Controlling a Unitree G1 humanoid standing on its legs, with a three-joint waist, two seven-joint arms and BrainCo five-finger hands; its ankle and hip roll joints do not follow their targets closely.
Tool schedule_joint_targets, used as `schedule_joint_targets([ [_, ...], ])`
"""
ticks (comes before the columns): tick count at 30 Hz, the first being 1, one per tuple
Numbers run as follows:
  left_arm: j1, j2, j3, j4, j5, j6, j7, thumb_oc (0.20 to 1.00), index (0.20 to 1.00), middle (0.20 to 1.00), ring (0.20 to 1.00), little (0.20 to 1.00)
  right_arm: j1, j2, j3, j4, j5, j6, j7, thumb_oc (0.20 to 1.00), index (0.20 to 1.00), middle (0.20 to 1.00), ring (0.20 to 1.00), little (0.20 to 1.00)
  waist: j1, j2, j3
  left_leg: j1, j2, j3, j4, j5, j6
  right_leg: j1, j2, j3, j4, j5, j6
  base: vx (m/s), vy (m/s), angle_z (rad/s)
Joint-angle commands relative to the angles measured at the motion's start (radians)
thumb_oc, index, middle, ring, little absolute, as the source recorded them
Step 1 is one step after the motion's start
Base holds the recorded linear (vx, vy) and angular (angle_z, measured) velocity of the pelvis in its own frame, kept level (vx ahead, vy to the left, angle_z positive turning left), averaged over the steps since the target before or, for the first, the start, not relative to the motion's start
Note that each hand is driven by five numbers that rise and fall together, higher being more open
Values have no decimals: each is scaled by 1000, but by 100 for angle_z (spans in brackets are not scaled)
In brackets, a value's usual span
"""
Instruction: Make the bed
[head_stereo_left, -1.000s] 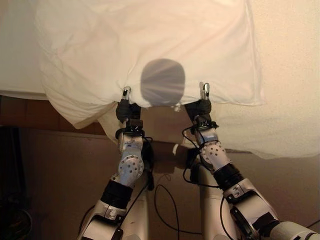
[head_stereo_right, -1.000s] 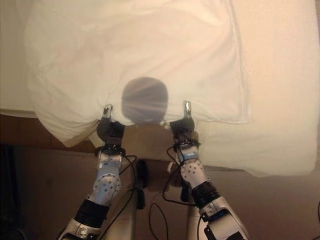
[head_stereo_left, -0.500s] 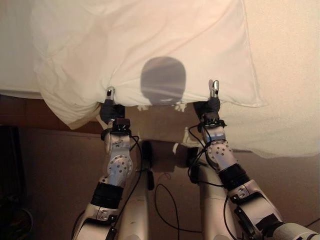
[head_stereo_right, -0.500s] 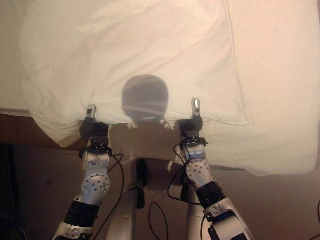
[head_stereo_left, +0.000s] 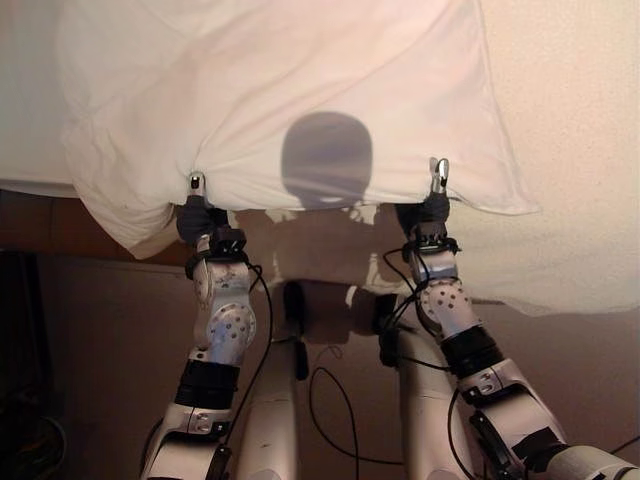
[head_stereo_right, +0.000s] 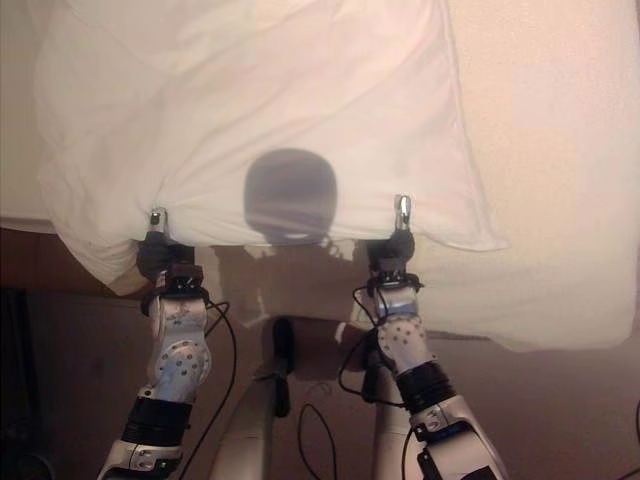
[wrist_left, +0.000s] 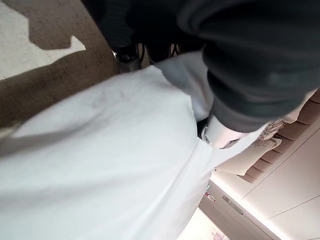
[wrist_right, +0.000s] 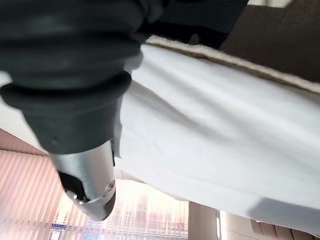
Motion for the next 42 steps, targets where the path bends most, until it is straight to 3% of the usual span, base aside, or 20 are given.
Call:
schedule_joint_targets([
  [1,19,54,168,-90,59,-145,39,200,200,200,200,200,-1,-18,-72,-63,-54,-51,33,1000,1000,1000,1000,1000,17,37,-94,-42,-56,42,18,-43,90,22,24,-16,-47,15,104,0,0,0],
  [3,20,50,168,-91,61,-149,43,200,200,200,200,200,2,-14,-71,-64,-50,-53,35,1000,1000,1000,1000,1000,16,38,-94,-40,-57,42,13,-43,89,25,25,-15,-51,15,105,0,0,0],
  [4,19,47,168,-91,60,-150,45,200,200,200,200,200,2,-12,-70,-64,-49,-55,37,925,925,925,925,925,17,38,-93,-38,-57,43,13,-43,89,25,25,-14,-51,16,105,0,0,0],
  [5,21,46,170,-89,59,-151,46,200,200,200,200,200,2,-11,-69,-65,-49,-56,40,470,470,470,470,470,17,38,-93,-37,-58,43,12,-43,90,25,25,-14,-52,17,105,0,0,0],
  [6,21,44,172,-88,53,-153,48,200,200,200,200,200,4,-10,-68,-69,-49,-55,41,200,200,200,200,200,16,38,-95,-37,-58,44,12,-44,91,24,26,-13,-50,17,105,0,0,0],
  [19,44,22,187,-74,56,-158,58,200,200,200,200,200,32,8,-70,-144,-37,-64,114,200,200,200,200,200,14,40,-96,-22,-60,51,1,-44,91,32,27,-7,-55,17,108,0,0,0],
  [21,58,13,195,-72,43,-162,59,426,426,426,426,426,45,15,-67,-177,-32,-67,131,200,200,200,200,200,14,40,-96,-19,-59,50,3,-45,93,34,29,-5,-54,15,106,0,0,0],
  [24,80,4,207,-67,27,-172,62,937,937,937,937,937,60,18,-63,-227,-28,-73,153,200,200,200,200,200,14,38,-96,-18,-59,49,5,-47,93,36,29,-6,-52,15,107,0,0,0],
  [25,88,-2,209,-68,19,-176,60,1000,1000,1000,1000,1000,67,20,-62,-244,-28,-73,158,200,200,200,200,200,13,37,-95,-17,-59,49,5,-46,92,37,30,-6,-54,15,107,0,0,0],
  [29,101,-30,207,-46,-66,-201,18,1000,1000,1000,1000,1000,98,21,-45,-318,-27,-75,192,200,200,200,200,200,9,33,-93,-10,-57,53,-5,-42,87,42,32,-8,-61,17,108,0,0,0],
  [35,108,-60,163,5,-173,-177,-65,1000,1000,1000,1000,1000,137,23,2,-408,-35,-64,229,200,200,200,200,200,-4,19,-88,-13,-53,57,-3,-40,85,39,35,-6,-61,19,107,0,0,0],
  [42,56,-55,55,167,-329,-67,-284,1000,1000,1000,1000,1000,138,12,68,-472,-28,-24,314,200,200,200,200,200,-33,-5,-86,-10,-48,70,2,-43,86,37,42,11,-59,26,106,0,0,0],
])
